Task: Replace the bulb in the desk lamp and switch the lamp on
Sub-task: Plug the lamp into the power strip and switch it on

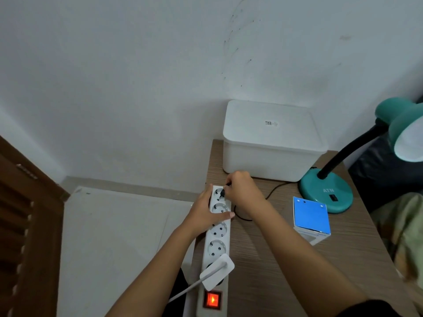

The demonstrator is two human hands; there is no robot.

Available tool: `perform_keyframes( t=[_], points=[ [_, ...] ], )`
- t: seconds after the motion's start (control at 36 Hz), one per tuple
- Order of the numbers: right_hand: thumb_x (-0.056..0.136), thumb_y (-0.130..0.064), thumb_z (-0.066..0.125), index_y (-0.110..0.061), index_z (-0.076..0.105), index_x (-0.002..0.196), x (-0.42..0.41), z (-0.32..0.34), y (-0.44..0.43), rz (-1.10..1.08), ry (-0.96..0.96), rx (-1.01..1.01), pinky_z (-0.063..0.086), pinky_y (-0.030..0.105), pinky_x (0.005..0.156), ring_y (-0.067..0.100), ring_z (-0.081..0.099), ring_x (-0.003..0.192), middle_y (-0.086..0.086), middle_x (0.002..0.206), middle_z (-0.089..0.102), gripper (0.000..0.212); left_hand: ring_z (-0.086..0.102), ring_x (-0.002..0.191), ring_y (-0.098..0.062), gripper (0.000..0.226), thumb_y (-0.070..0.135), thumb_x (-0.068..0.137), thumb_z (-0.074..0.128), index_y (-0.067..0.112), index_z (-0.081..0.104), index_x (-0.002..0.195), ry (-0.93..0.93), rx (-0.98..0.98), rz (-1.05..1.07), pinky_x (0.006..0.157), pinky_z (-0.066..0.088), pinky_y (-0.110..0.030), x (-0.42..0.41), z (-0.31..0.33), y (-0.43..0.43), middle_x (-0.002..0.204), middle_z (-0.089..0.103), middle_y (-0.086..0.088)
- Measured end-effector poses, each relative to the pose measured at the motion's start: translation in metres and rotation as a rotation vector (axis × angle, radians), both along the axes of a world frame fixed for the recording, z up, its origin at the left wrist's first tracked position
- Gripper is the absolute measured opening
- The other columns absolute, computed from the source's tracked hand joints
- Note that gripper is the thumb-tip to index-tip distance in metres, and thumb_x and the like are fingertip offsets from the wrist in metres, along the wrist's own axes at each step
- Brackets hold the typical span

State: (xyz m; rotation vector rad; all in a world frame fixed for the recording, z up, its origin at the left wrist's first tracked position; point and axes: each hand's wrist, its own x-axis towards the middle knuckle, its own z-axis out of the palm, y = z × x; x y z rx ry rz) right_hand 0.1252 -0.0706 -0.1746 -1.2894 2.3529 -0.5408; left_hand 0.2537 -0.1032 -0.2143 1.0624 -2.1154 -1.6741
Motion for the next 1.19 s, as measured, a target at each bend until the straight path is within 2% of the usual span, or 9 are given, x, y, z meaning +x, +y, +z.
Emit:
perform_keyframes(
  t=[0.19,0.31,0.53,0.58,0.64,0.75,0.89,1.11,1.19],
  points=[
    [0.081,-0.005,0.056,0.005,0.066,0.084,0.007,0.002,-0.003,0.034,0.019,0.037,0.048,0.031,0.056,0.026,0.058,0.066,0.019,0.085,0.065,0.014,0.040,0.082,0.018,0.077,0.019,0.074,0.077,0.014,0.035,0.138,0.020,-0.018,-0.018,0.062,0.036,0.007,0.002,0.006,0.002,0.099,0.037,0.029],
    [0.077,-0.003,0.054,0.008,0.065,0.076,0.006,0.000,-0.001,0.036,0.009,0.017,0.050,0.034,0.054,0.028,0.055,0.059,0.022,0.076,0.066,0.016,0.038,0.097,0.008,0.081,0.020,0.075,0.077,0.014,0.030,0.141,0.030,-0.003,-0.022,0.063,0.033,0.004,0.001,0.008,0.003,0.111,0.035,0.021],
    [0.081,-0.002,0.056,0.005,0.067,0.083,0.004,0.000,0.000,0.035,0.063,0.013,0.053,0.034,0.060,0.028,0.064,0.071,0.019,0.084,0.067,0.013,0.043,0.078,0.021,0.076,0.015,0.075,0.076,0.011,0.034,0.138,0.062,0.002,-0.023,0.061,0.037,0.006,0.002,0.010,0.004,0.095,0.037,0.031],
    [0.081,-0.001,0.055,0.004,0.066,0.083,0.004,-0.002,0.001,0.042,0.080,0.017,0.054,0.035,0.061,0.029,0.065,0.072,0.018,0.083,0.067,0.012,0.041,0.076,0.023,0.067,0.016,0.075,0.077,0.020,0.040,0.132,0.046,0.010,-0.032,0.061,0.036,0.008,0.002,0.011,0.004,0.091,0.036,0.033],
    [0.081,-0.002,0.056,0.004,0.067,0.082,0.005,-0.003,0.000,0.054,0.076,0.012,0.056,0.037,0.063,0.029,0.065,0.072,0.018,0.083,0.067,0.013,0.044,0.073,0.027,0.053,0.016,0.075,0.077,0.044,0.041,0.104,0.031,0.011,-0.035,0.061,0.036,0.008,0.002,0.010,0.004,0.091,0.036,0.032],
    [0.078,-0.002,0.056,0.007,0.067,0.078,0.003,-0.005,0.000,0.052,0.035,-0.006,0.055,0.037,0.058,0.031,0.065,0.068,0.021,0.079,0.068,0.014,0.039,0.067,0.038,0.054,0.014,0.075,0.076,0.045,0.032,0.081,0.034,0.022,-0.032,0.061,0.035,0.009,0.001,0.010,0.004,0.087,0.035,0.031],
    [0.075,-0.003,0.059,0.008,0.068,0.078,-0.002,-0.007,0.000,0.011,-0.041,-0.034,0.056,0.040,0.059,0.032,0.064,0.066,0.024,0.079,0.069,0.014,0.055,0.089,0.009,0.050,0.022,0.072,0.080,0.047,0.041,0.091,0.011,0.021,0.000,0.070,0.043,-0.004,0.001,0.006,0.002,0.094,0.050,0.025],
    [0.077,-0.003,0.059,0.012,0.067,0.079,-0.008,-0.005,-0.001,-0.036,-0.083,-0.057,0.040,0.032,0.052,0.022,0.046,0.058,0.028,0.078,0.068,0.017,0.044,0.067,0.030,0.055,0.015,0.074,0.077,0.046,0.032,0.080,0.038,0.066,-0.008,0.059,0.036,0.007,0.002,0.015,0.006,0.088,0.036,0.030],
    [0.076,-0.001,0.058,0.012,0.066,0.079,-0.005,0.000,-0.004,-0.015,-0.058,-0.014,0.037,0.030,0.049,0.023,0.045,0.054,0.017,0.067,0.057,0.015,0.049,0.077,0.017,0.053,0.016,0.074,0.078,0.046,0.035,0.082,0.049,0.047,-0.015,0.059,0.035,0.008,0.001,0.015,0.005,0.089,0.037,0.029]
  ],
)
